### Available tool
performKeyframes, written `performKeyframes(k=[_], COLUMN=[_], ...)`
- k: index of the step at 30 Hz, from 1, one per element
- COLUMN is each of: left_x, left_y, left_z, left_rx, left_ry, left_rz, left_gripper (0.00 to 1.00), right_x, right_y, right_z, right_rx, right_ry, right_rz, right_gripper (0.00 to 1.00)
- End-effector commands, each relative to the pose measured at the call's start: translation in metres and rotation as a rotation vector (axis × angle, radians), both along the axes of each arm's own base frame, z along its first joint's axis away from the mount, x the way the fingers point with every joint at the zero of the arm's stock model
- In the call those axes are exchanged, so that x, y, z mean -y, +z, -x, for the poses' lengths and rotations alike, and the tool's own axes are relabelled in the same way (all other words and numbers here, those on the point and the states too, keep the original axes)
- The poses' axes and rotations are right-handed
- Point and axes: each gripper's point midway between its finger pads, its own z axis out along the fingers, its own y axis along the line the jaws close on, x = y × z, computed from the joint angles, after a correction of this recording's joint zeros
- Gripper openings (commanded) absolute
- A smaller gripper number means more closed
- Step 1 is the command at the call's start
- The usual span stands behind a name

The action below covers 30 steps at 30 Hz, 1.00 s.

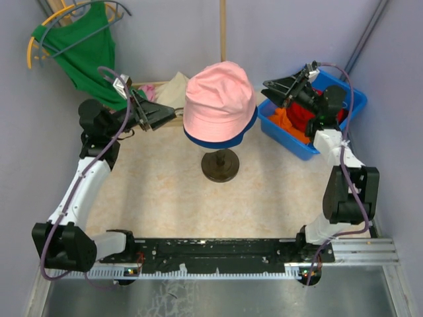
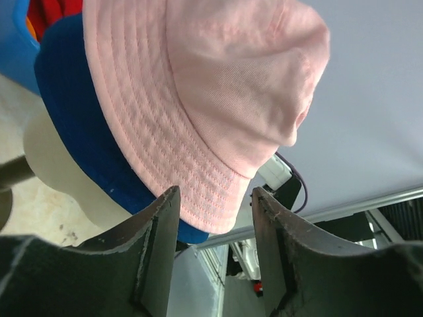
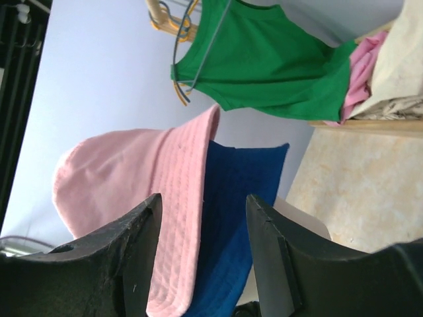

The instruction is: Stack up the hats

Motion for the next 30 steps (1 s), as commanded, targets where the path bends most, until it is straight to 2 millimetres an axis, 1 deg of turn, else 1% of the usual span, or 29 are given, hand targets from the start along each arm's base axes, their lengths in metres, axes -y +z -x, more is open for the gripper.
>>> performKeyframes(k=[1,3,5,8,13,18,23,27,30], left_x=[0.018,0.029,0.038,0.049,0.054,0.054,0.054,0.053,0.055], left_y=[-0.006,-0.004,-0.004,-0.003,-0.001,0.001,-0.010,-0.017,-0.017], left_z=[0.003,0.006,0.009,0.011,0.010,0.010,0.009,0.002,-0.004], left_rx=[-0.090,-0.103,-0.123,-0.142,-0.153,-0.151,-0.167,-0.166,-0.154], left_ry=[0.016,0.004,-0.008,-0.031,-0.032,-0.031,-0.025,-0.004,-0.004], left_rz=[-0.018,-0.018,-0.016,-0.009,-0.010,-0.023,-0.051,-0.068,-0.072], left_gripper=[0.54,0.55,0.55,0.55,0.55,0.55,0.55,0.56,0.56], right_x=[-0.008,-0.014,-0.022,-0.033,-0.046,-0.050,-0.052,-0.055,-0.061], right_y=[0.051,0.053,0.051,0.048,0.041,0.043,0.055,0.063,0.064], right_z=[0.008,0.004,-0.003,-0.006,-0.011,-0.014,-0.006,0.003,0.009], right_rx=[0.181,0.182,0.171,0.157,0.140,0.136,0.144,0.150,0.137], right_ry=[0.067,0.086,0.111,0.147,0.175,0.191,0.233,0.266,0.298], right_rz=[-0.039,-0.040,-0.045,-0.052,-0.057,-0.070,-0.140,-0.163,-0.168], right_gripper=[0.54,0.55,0.55,0.55,0.56,0.56,0.53,0.52,0.51])
